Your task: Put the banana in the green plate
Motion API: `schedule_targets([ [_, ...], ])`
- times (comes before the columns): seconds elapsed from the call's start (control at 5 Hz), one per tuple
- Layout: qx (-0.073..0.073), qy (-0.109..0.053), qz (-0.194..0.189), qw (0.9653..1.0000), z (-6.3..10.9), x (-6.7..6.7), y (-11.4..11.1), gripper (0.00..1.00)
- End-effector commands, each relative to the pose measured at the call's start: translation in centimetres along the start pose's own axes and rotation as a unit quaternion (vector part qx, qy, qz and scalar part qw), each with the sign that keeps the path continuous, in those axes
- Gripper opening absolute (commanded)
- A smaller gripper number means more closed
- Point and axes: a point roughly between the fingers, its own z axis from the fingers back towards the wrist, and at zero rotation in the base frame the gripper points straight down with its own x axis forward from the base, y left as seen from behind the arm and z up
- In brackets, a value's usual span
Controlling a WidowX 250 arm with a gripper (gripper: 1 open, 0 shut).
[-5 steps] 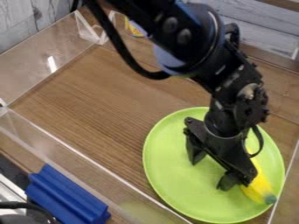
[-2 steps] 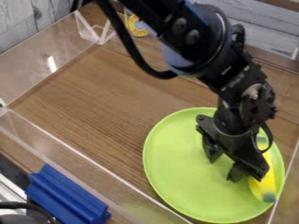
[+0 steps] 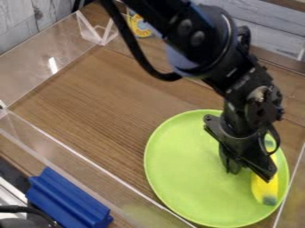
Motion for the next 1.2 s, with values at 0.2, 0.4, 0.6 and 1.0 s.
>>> schedule_targets([
  [0.2, 0.001, 0.016, 0.001, 0.9999, 1.0, -0.7, 0.1, 0.0],
  [0.4, 0.002, 0.022, 0.004, 0.9997, 1.4, -0.9, 0.1, 0.0],
  [0.6, 0.002, 0.027, 0.007, 0.9996, 1.8, -1.1, 0.1, 0.0],
  [1.0, 0.001, 0.036, 0.01, 0.9993, 2.6, -1.2, 0.3, 0.0],
])
